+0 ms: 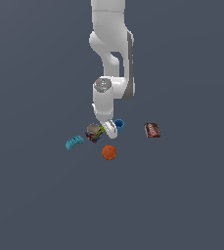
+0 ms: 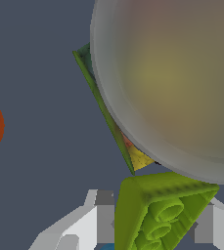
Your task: Pick up a designated object from a clutter of objects.
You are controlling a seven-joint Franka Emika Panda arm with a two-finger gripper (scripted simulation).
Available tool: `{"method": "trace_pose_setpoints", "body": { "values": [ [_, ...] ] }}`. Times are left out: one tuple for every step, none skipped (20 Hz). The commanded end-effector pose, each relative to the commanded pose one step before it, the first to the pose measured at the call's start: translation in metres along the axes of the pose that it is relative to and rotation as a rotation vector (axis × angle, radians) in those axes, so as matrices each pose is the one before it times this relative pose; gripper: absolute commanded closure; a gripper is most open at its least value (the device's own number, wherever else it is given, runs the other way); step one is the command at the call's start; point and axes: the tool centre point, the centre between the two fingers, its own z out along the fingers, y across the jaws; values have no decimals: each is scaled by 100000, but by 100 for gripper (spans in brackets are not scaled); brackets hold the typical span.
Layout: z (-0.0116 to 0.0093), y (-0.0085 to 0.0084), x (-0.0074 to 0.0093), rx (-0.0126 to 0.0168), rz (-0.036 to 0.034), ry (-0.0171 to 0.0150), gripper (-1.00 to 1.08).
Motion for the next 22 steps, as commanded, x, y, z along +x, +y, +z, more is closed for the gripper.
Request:
{"method": "trace_pose_setpoints", "body": {
  "values": [
    [-1250,-385,207,116,14,72,108],
    [-573,-166,87,0,0,0,108],
    [-618,-161,119,6,69,4,108],
    [-656,-189,102,0,0,0,108],
    [-698,-201,110,0,0,0,108],
    [-741,-212,118,0,0,0,108],
    [-781,-225,126,-42,14,53,108],
    [-823,-236,133,0,0,0,108],
    [-832,-237,138,-36,23,54,108],
    [-834,-240,136,0,0,0,108],
    [-837,-241,137,0,0,0,108],
    [-841,-242,139,-34,23,56,108],
    [-844,-245,138,0,0,0,108],
    [-849,-247,139,0,0,0,108],
    [-854,-250,140,0,0,0,108],
    [-859,-253,140,0,0,0,108],
    [-866,-255,141,-32,24,56,108],
    [-870,-259,142,0,0,0,108],
    [-876,-263,143,0,0,0,108],
    [-882,-266,145,0,0,0,108],
    [-888,-270,146,0,0,0,108],
    [-895,-274,148,0,0,0,108]
  ]
}}
